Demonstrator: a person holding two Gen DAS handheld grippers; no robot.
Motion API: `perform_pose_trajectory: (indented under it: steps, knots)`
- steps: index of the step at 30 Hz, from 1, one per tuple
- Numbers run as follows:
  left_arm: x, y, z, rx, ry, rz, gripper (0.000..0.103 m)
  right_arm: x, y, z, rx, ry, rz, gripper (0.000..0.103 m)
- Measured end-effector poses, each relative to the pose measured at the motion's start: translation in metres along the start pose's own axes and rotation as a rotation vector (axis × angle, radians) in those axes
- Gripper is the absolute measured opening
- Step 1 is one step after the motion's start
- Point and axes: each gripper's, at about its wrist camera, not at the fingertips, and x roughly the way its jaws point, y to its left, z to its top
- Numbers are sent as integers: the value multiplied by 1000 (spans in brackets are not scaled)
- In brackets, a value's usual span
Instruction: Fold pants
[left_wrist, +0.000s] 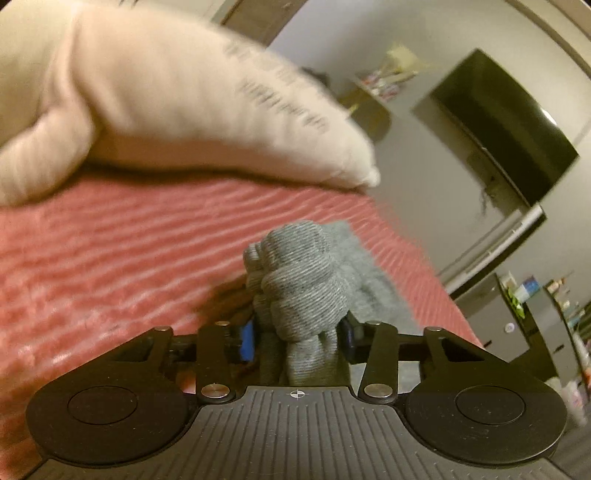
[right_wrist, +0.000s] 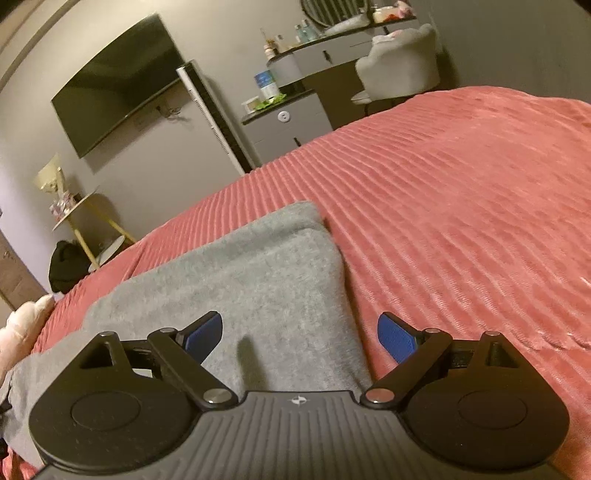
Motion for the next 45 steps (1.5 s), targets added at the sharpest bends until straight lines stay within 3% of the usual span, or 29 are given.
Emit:
perform_pose_trajectory:
  steps: [3, 7, 13, 17, 19, 21, 23, 25, 26, 29, 31, 33, 34, 37, 39, 42, 45]
  knots:
    - [-20, -38, -2, 159, -69, 9, 43, -3, -2, 3, 10, -14, 4, 92]
    - [-46, -103, -21, 455, -163, -10, 42, -7, -3, 6, 25, -24, 14, 92]
    - [-81, -189, -79, 744, -213, -154, 41, -17, -6, 12, 42, -54, 56, 92]
    - [-95, -236, -141, 881, -149, -292, 41, -19, -9, 17, 65, -66, 79, 92]
    - [-94, -254, -185, 970, -79, -340, 41, -19, -11, 18, 71, -69, 96, 92]
    - [-86, -266, -223, 1049, 10, -333, 43, -19, -11, 19, 64, -65, 114, 92]
    - [-77, -272, -258, 1132, 98, -287, 55, -19, -11, 19, 48, -56, 142, 92]
    - [-77, -271, -275, 1193, 130, -240, 70, -17, -11, 19, 46, -39, 184, 92]
    - [-82, -271, -277, 1194, 150, -246, 81, -17, -11, 20, 49, -31, 211, 92]
    - [-102, -262, -250, 1075, 178, -324, 96, -11, -6, 20, 54, 22, 317, 92]
    - [-110, -248, -223, 970, 167, -335, 96, -4, -1, 19, 59, 78, 385, 92]
    - [-108, -233, -195, 890, 119, -258, 97, 6, 1, 15, 109, 163, 464, 93]
    - [-104, -224, -181, 848, 84, -174, 97, 11, 1, 12, 132, 192, 485, 94]
    - [-74, -185, -140, 688, 66, 58, 97, 10, 7, 11, 122, 192, 483, 97]
    - [-61, -159, -121, 546, 69, 150, 97, 6, 12, 14, 121, 168, 501, 97]
    - [-45, -115, -102, 270, 132, 137, 97, -9, 27, 17, 76, 103, 554, 97]
    - [-25, -86, -96, 91, 224, 129, 93, -4, 42, 11, 96, 184, 603, 97]
